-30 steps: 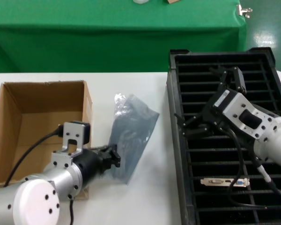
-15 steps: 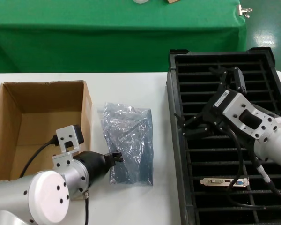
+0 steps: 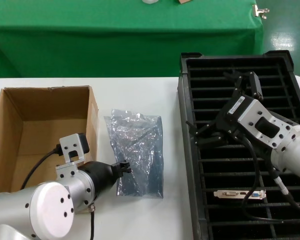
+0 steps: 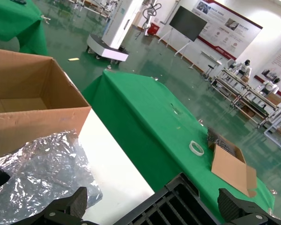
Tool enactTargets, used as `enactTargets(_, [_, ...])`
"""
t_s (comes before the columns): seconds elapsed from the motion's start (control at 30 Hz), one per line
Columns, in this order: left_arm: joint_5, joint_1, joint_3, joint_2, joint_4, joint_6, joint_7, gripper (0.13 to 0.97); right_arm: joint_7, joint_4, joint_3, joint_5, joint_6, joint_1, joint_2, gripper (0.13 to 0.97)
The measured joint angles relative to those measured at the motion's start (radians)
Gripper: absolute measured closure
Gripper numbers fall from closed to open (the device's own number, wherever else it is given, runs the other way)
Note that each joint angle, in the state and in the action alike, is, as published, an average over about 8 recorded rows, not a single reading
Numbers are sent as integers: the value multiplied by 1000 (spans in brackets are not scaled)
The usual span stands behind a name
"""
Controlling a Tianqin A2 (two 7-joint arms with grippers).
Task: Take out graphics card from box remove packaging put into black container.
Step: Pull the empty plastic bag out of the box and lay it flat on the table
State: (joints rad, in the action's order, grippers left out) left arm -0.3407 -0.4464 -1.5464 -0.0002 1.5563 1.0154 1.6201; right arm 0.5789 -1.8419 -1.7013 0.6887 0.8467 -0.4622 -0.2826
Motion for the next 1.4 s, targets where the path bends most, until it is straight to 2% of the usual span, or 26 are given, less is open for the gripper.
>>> enactTargets(0.6, [0, 0, 0, 0, 0, 0, 0, 958, 0, 0, 0, 0, 0, 0, 0, 129])
enactTargets(1.0, [0, 0, 0, 0, 0, 0, 0, 921, 0, 0, 0, 0, 0, 0, 0, 129])
enactTargets(1.3, [0, 0, -1, 0, 1, 0, 0, 817, 0, 0, 0, 0, 0, 0, 0, 129])
enactTargets(1.4, [-2, 1, -3, -2, 6, 2, 1, 753, 0, 0, 0, 0, 0, 0, 0, 129])
